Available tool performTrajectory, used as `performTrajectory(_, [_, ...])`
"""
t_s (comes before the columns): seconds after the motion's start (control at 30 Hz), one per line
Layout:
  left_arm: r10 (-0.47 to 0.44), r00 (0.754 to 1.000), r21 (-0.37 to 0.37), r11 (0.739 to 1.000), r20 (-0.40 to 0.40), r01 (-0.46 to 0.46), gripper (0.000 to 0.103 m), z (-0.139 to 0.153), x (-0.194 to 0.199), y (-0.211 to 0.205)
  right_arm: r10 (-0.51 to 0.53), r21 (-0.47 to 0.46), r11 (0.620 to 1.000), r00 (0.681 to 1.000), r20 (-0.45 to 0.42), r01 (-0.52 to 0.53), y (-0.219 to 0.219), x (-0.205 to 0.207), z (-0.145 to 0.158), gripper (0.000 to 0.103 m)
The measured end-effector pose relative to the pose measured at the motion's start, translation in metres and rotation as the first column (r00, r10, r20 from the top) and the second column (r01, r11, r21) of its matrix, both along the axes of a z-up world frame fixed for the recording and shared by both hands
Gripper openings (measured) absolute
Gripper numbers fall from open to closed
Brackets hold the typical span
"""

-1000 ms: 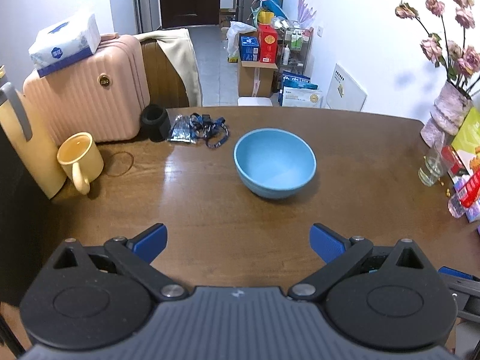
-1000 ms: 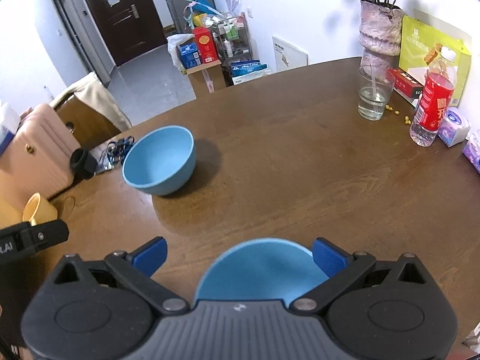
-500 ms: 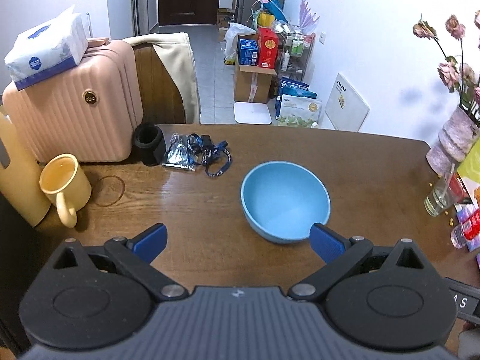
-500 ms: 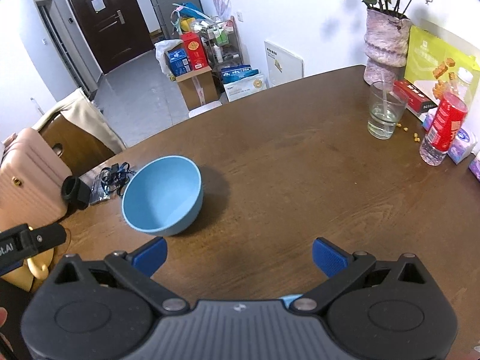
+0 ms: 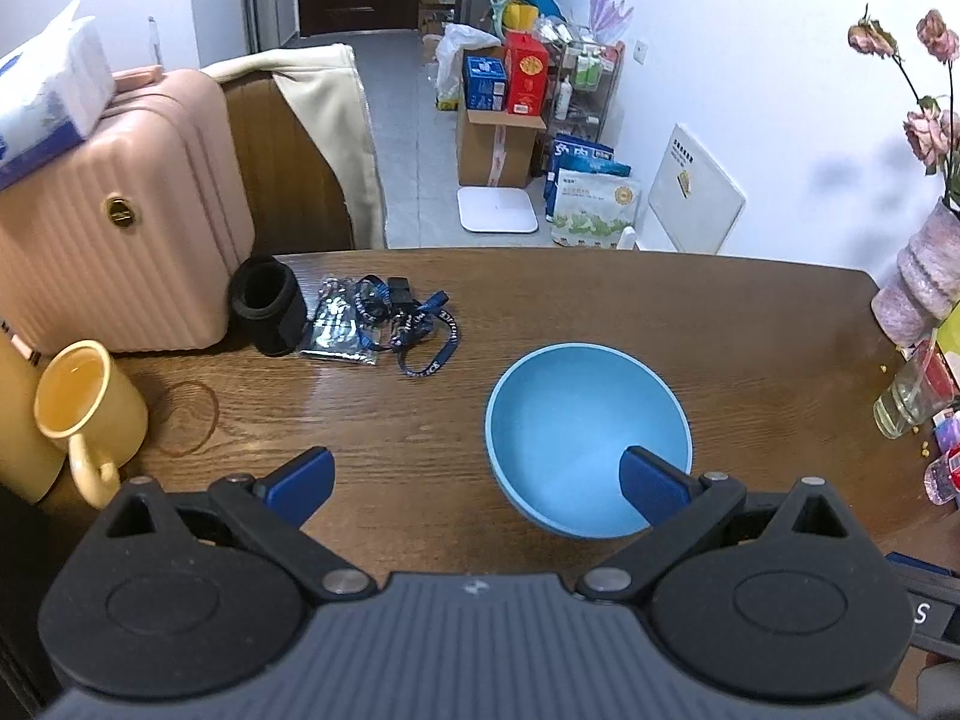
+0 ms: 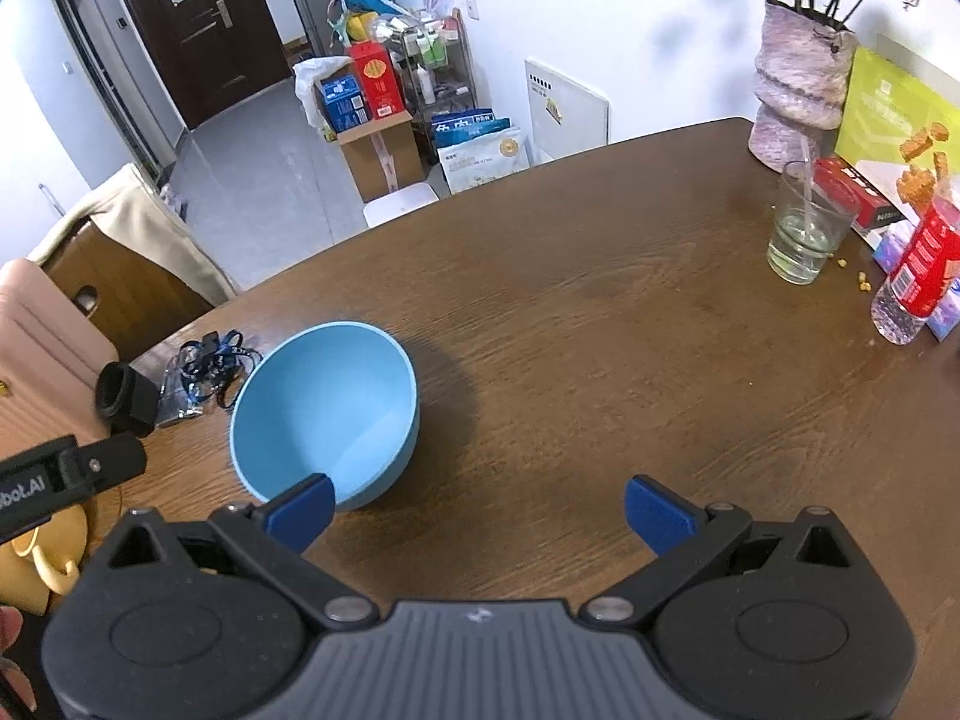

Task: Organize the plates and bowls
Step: 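Move both open tools toward the lone blue bowl beside the lanyard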

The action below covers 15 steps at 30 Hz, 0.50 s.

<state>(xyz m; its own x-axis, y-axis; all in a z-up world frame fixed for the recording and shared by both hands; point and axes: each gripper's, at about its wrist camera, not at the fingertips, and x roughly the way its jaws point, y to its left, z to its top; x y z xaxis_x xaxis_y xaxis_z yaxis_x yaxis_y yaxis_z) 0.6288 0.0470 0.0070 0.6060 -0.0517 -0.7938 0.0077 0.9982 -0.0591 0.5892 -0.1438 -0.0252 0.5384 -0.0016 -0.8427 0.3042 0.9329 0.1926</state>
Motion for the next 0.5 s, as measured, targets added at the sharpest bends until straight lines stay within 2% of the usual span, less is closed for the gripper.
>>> performTrajectory(0.33, [-0.017,0.999,0.032,0.999,-0.038,0.019,0.103,-0.024,0.036,-0.006,0.005,0.006,1.000,1.000,-0.030,-0.005,0.001,0.040,-0.016,0.101])
performTrajectory(0.5, [-0.024,0.998,0.030,0.999,-0.063,0.026,0.101,-0.038,0.053,-0.010,0.017,0.010,1.000,0.999,-0.041,-0.017,-0.001,0.059,-0.027,0.090])
